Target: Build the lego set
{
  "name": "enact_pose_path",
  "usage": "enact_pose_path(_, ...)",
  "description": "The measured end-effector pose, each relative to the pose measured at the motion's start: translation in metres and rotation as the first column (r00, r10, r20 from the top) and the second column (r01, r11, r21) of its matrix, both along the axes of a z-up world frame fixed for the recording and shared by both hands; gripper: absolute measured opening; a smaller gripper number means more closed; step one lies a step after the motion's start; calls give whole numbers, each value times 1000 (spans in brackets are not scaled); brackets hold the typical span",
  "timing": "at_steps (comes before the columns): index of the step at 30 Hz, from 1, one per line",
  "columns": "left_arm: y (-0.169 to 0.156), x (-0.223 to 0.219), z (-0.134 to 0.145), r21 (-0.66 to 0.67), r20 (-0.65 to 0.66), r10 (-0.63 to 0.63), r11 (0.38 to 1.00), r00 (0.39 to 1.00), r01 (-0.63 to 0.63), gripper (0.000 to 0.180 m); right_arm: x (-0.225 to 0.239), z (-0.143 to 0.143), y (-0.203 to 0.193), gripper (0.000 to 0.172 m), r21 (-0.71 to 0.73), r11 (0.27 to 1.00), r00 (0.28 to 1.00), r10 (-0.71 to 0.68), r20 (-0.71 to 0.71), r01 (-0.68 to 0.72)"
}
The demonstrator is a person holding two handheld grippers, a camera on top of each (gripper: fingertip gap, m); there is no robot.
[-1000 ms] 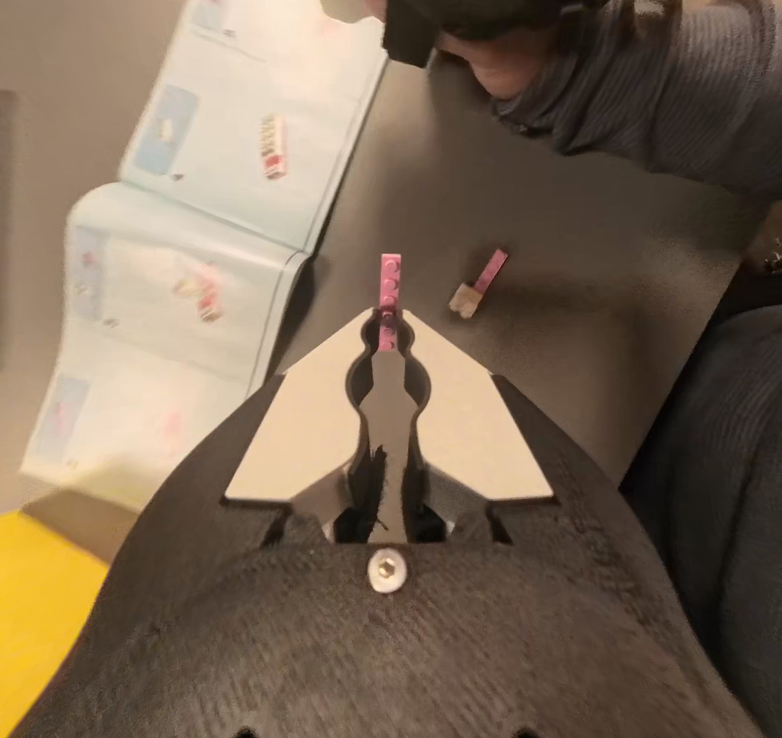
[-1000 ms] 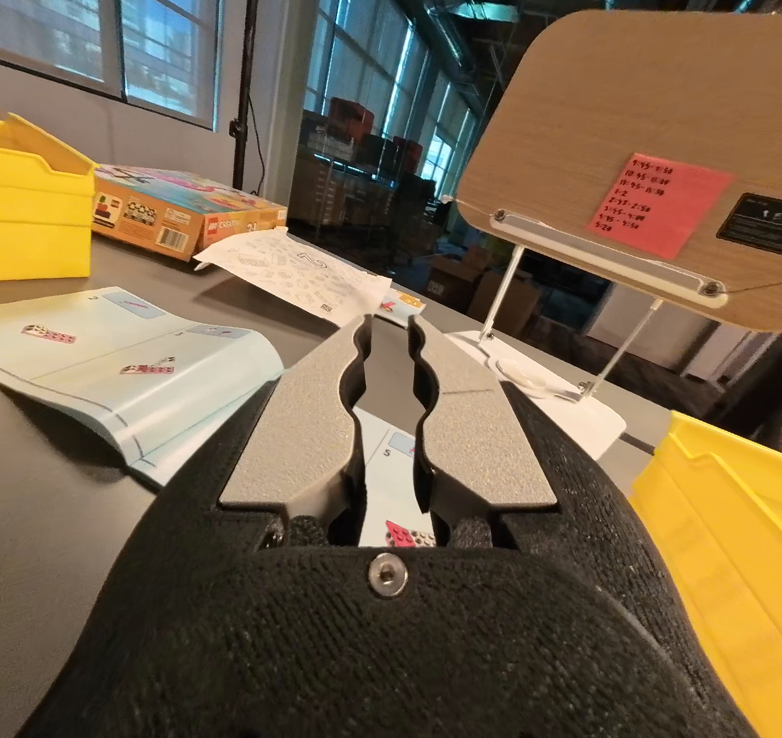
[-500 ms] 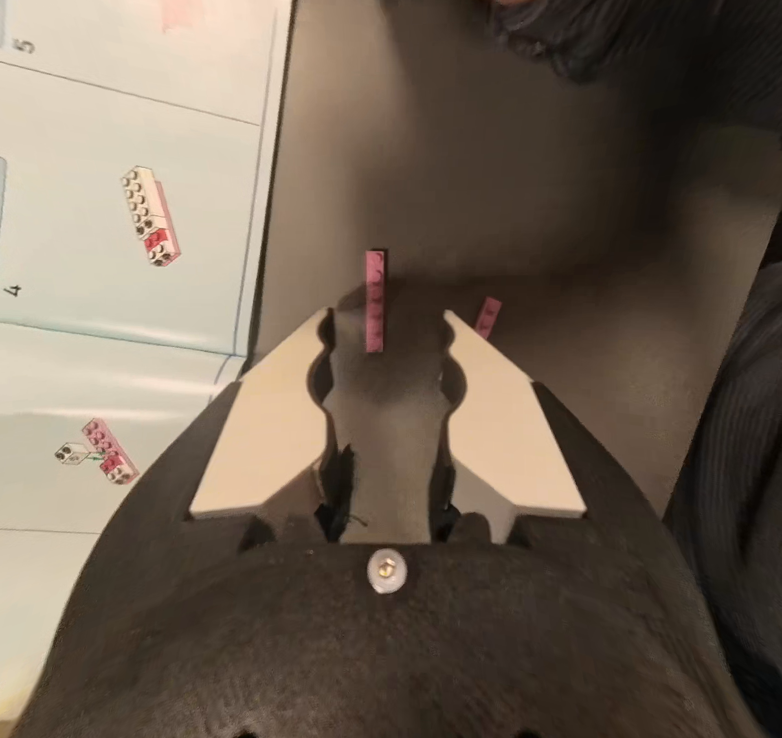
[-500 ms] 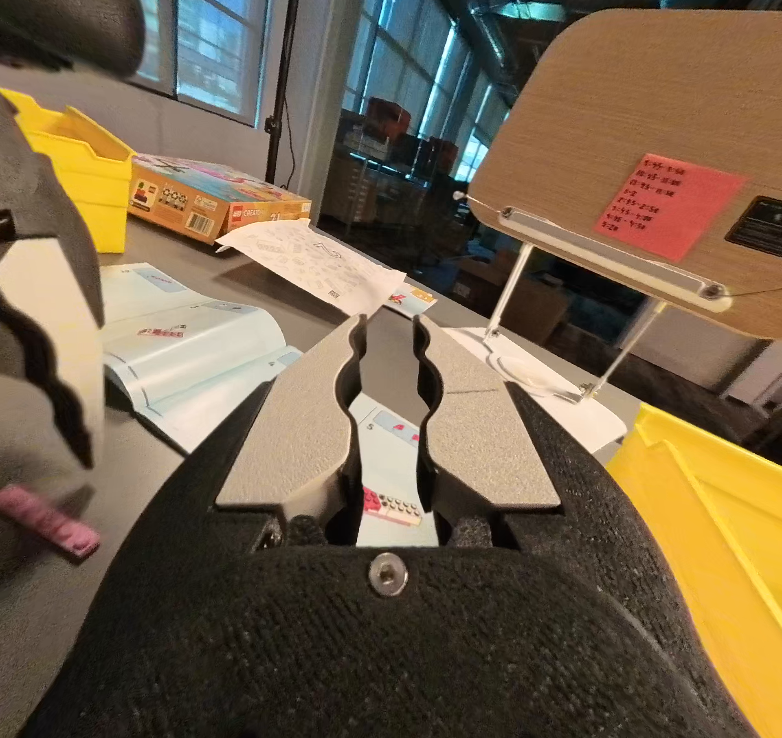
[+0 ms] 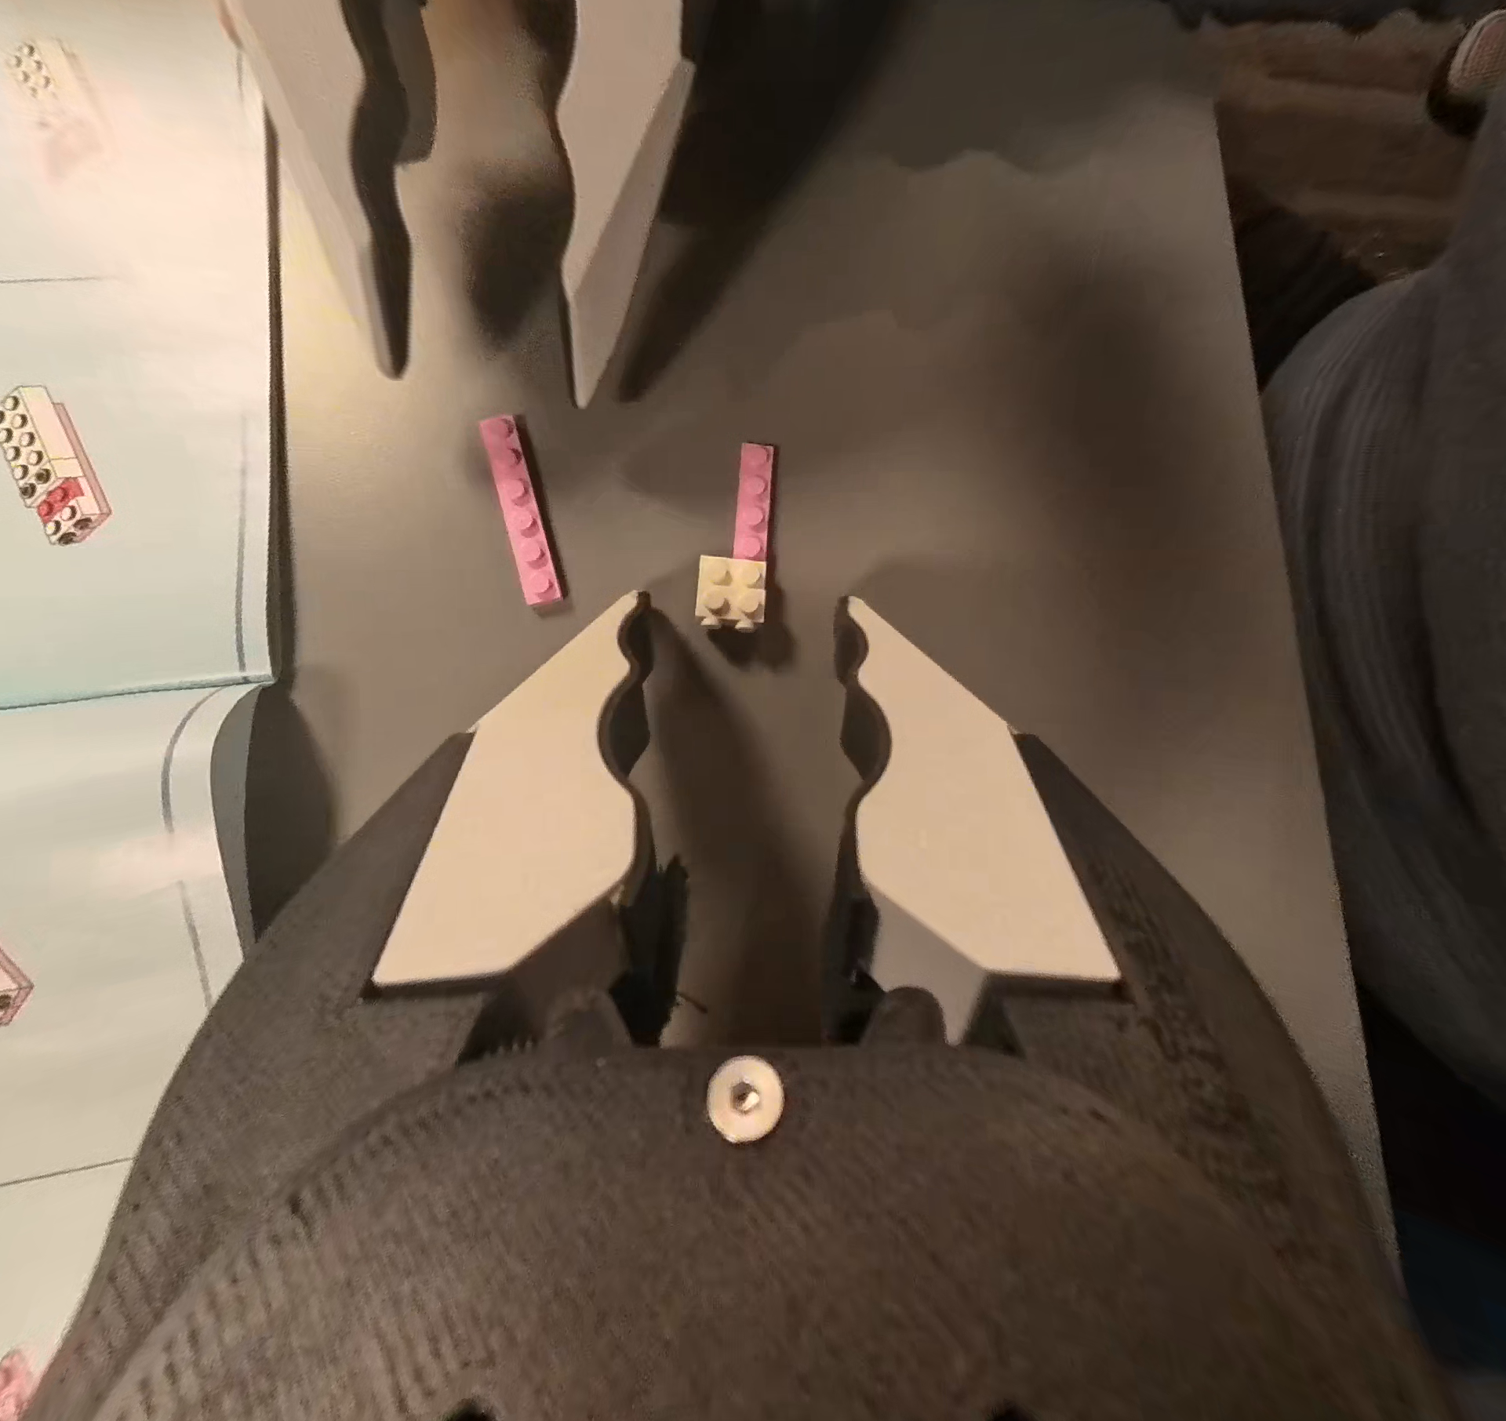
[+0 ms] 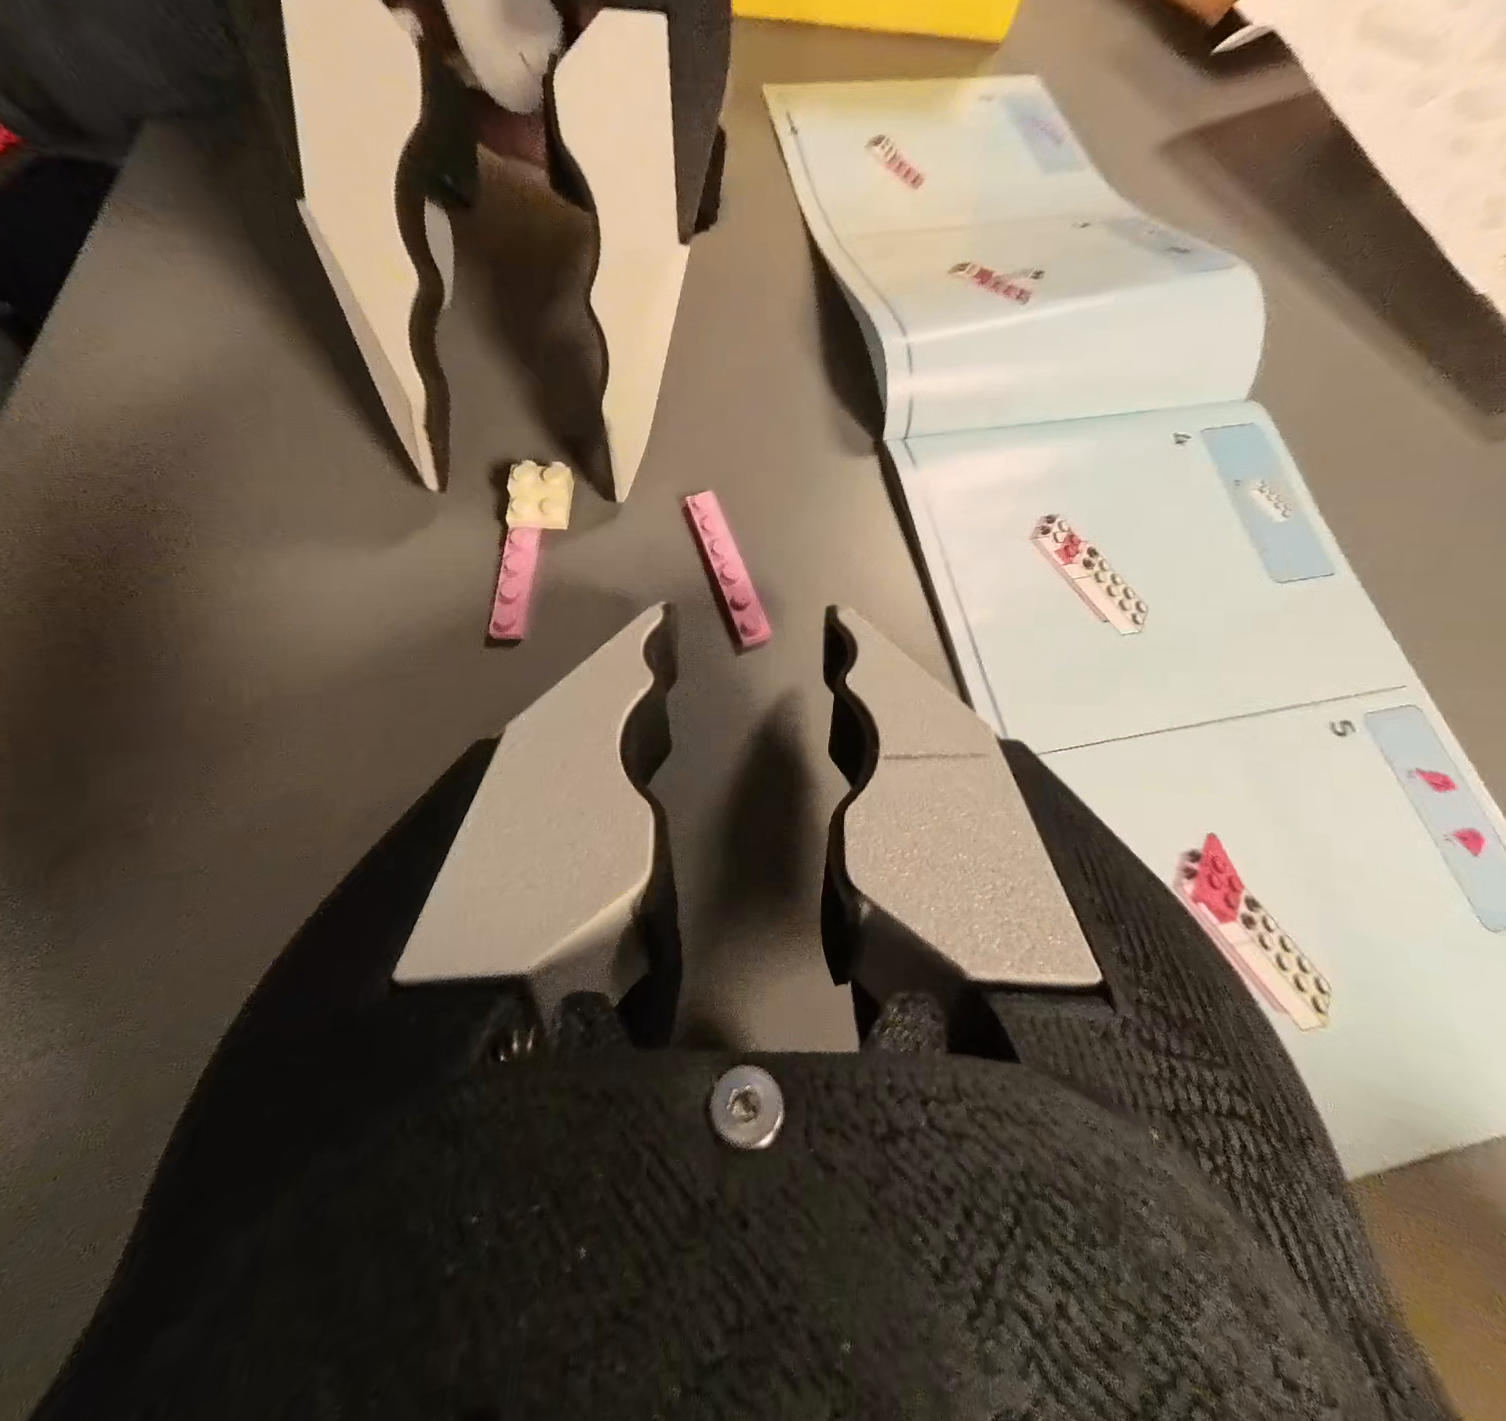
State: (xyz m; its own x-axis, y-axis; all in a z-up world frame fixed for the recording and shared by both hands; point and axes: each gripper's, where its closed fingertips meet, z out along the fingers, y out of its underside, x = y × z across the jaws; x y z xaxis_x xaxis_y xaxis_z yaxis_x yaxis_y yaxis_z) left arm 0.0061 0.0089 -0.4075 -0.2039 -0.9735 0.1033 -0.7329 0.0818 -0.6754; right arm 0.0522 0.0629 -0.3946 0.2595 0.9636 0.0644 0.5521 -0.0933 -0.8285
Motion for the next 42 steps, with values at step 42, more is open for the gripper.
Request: enact_pose_path(42,56,15,46,-403,273,396,875,877,-269,16,-18,41,14,13,769,632,970,-117,215,-94)
